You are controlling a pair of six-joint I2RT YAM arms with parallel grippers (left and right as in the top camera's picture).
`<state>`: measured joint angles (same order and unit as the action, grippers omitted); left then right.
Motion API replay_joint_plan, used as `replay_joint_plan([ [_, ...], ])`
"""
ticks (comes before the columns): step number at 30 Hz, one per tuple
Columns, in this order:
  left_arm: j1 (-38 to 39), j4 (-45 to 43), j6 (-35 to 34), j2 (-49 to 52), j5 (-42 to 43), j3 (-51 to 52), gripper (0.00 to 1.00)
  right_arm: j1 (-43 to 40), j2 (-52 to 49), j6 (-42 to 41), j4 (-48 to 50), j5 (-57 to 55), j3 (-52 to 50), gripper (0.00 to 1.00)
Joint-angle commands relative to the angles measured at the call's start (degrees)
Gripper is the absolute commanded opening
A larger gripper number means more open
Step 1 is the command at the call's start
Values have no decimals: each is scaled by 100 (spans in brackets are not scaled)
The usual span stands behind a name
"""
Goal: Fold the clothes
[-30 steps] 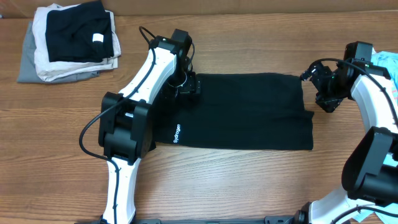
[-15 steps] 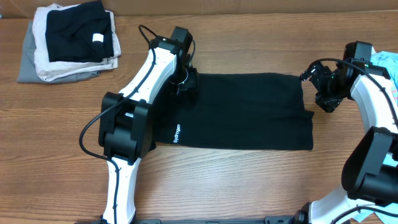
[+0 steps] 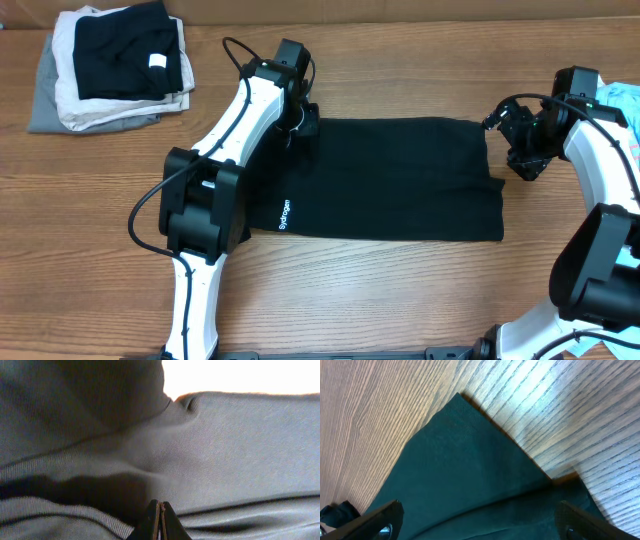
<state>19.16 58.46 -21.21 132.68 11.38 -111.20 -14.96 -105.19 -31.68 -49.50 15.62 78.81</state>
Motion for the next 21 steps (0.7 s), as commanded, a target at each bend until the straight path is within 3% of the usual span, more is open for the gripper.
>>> replay_joint_plan([
  [1,24,-229,181,109,11,-9,4,28,-15,22,66,-55,66,100],
  [7,-59,-46,778,87,7,-437,4,66,-26,129,120,-48,66,100],
  [9,-94,304,938,55,-22,-828,9,114,-26,219,162,-52,66,100],
  [10,-116,492,951,37,-151,-1084,21,140,-26,214,214,-46,66,100],
  [12,-166,717,949,35,-407,-1582,55,192,-26,216,455,13,66,100],
  [14,-240,634,1016,35,-431,-1875,71,245,-26,332,835,28,66,100],
  [17,-382,173,1300,35,-431,-2046,84,291,-26,636,1449,55,68,100],
  [21,-656,-647,1558,83,-407,-2044,90,291,-28,817,1958,-168,68,100],
])
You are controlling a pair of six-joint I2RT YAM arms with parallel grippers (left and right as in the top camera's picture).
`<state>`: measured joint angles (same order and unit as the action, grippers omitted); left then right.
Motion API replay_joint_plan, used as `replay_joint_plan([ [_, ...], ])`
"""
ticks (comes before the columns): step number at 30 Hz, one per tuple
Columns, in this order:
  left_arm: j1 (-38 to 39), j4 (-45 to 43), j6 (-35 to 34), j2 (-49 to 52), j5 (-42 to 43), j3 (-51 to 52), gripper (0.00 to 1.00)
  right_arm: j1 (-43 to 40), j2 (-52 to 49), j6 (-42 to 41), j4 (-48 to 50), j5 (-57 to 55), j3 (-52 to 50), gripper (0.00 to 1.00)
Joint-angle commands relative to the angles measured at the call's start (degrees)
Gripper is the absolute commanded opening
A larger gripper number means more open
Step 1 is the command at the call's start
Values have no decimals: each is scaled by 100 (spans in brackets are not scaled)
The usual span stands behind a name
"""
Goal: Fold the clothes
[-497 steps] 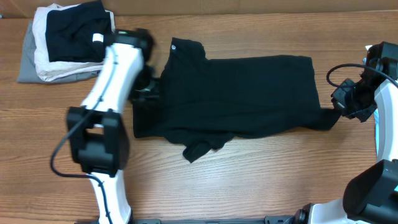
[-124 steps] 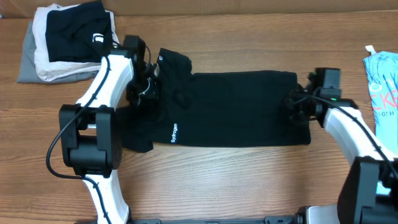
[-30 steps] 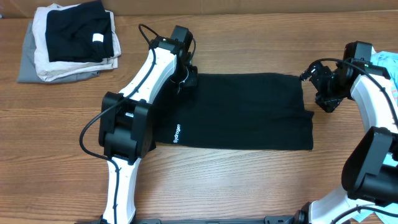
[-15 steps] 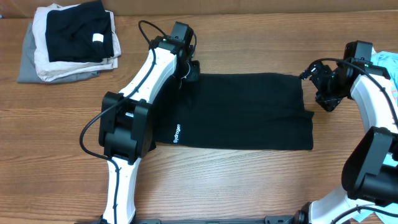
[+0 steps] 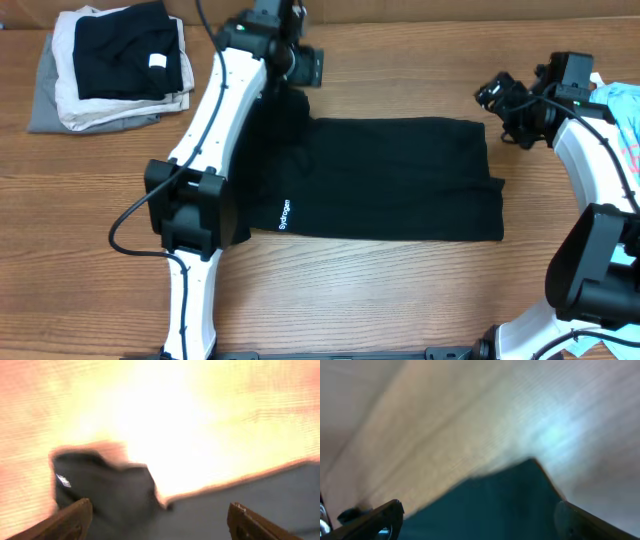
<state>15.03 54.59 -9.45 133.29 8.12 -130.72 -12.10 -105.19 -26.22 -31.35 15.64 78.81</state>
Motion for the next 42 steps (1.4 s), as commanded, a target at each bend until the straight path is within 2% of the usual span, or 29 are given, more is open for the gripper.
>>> replay_joint_plan([
  [1,-328,-426,490,57,-33,-92,90,2,-33,293,203,-280,68,100],
  [4,-531,-658,752,146,-17,-92,89,4,-61,544,273,-321,68,100],
  [10,-918,-662,986,509,83,-92,89,22,-240,544,273,-452,66,100],
  [13,-1058,-564,1285,776,654,-92,96,20,-422,498,247,-616,66,100],
  [17,-1104,-522,1370,1075,693,-92,98,20,-601,372,238,-619,66,100],
  [26,-997,-645,1528,1486,721,-92,96,20,-616,374,149,-621,66,100],
  [31,-975,-621,1580,1661,833,-92,90,20,-616,374,138,-621,66,100],
  [39,-964,-664,1593,1681,949,-92,34,22,-619,369,122,-728,66,100],
  [40,-964,-664,1591,1683,946,-92,11,22,-619,369,122,-726,66,100],
  [41,-964,-664,1591,1681,946,-92,4,24,-619,369,125,-728,66,100],
  [42,-964,-667,1591,1683,946,-92,4,26,-619,372,127,-748,66,100],
])
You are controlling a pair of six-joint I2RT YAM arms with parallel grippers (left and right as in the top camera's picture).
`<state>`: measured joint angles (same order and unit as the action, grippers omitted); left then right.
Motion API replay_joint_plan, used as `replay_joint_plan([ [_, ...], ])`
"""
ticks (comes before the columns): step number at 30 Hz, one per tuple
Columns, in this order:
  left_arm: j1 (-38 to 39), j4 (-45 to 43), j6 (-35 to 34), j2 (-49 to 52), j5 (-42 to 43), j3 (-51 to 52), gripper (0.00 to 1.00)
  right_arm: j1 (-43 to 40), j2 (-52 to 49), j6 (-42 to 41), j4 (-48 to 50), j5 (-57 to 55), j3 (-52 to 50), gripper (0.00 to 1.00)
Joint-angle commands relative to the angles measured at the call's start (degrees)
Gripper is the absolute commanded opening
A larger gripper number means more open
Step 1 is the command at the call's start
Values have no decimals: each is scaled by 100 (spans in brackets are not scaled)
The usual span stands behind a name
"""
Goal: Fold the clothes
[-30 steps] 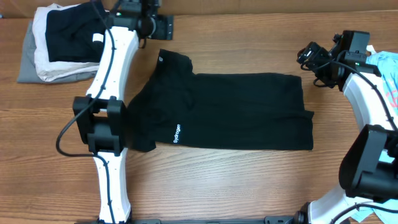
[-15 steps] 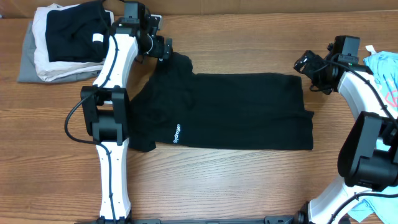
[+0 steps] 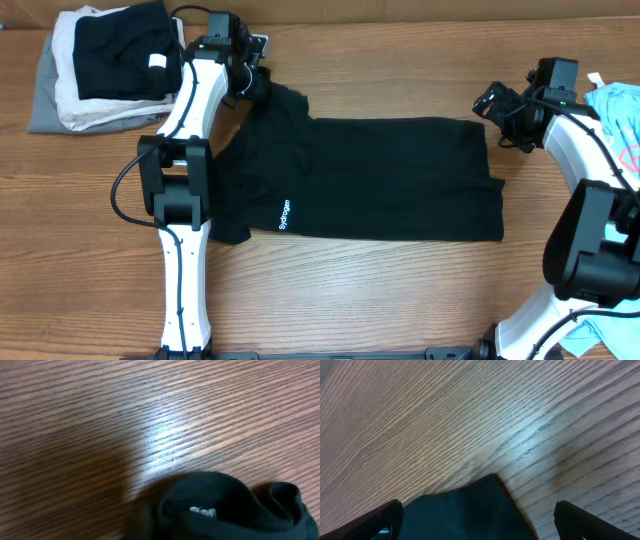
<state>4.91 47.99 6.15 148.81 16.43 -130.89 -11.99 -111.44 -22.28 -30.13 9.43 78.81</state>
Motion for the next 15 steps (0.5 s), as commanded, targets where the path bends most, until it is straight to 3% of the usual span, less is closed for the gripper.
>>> replay_joint_plan([
  [1,48,-20,31,131,114,-74,4,15,7,-24,7,-181,66,100],
  [15,48,-177,9,131,98,-74,4,385,-962,2,765,-859,-20,95],
])
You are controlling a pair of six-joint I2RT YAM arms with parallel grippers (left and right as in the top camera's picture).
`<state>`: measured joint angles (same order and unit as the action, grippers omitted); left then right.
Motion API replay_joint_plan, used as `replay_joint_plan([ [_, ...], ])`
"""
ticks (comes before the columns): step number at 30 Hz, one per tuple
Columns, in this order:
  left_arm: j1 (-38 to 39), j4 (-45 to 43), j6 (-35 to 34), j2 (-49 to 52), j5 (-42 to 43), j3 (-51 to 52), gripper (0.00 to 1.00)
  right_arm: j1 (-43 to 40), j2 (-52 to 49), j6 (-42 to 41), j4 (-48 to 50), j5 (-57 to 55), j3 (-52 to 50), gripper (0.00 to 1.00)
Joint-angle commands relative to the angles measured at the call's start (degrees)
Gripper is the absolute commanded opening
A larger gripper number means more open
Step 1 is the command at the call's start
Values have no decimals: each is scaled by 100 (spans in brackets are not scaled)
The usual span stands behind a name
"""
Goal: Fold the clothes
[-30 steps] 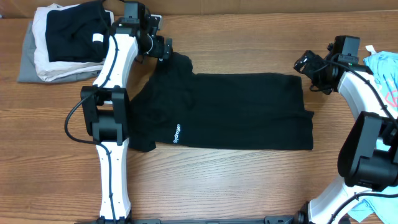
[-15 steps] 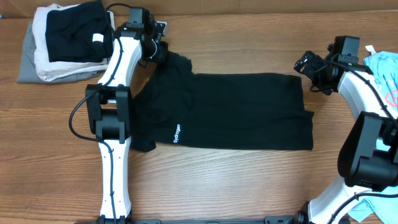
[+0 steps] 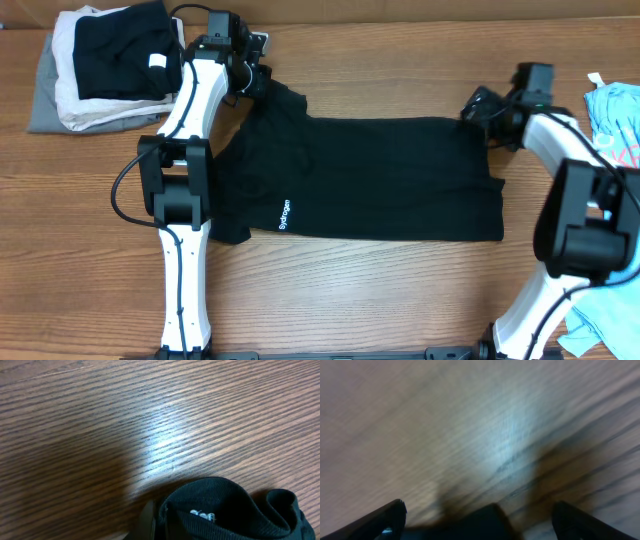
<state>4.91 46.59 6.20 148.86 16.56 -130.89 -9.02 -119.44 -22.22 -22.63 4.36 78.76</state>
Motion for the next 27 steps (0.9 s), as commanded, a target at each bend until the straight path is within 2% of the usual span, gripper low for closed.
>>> replay_joint_plan([
  [1,48,-39,4,127,85,-74,4,92,-168,-7,9,-361,-15,95],
  [3,48,-48,4,127,85,-74,4,105,-177,-9,0,-341,-15,91],
  [9,48,-55,4,127,85,-74,4,197,-219,-35,-127,-544,-17,69],
  [12,48,-55,4,127,85,-74,4,227,-219,-79,-225,-645,-17,68],
  [17,48,-57,2,127,85,-74,5,227,-219,-181,-321,-643,-17,61],
  [20,48,-55,2,127,85,-74,5,227,-219,-184,-337,-643,-17,42],
  [27,55,-61,4,127,85,-74,5,254,-221,-354,-398,-627,-17,6],
])
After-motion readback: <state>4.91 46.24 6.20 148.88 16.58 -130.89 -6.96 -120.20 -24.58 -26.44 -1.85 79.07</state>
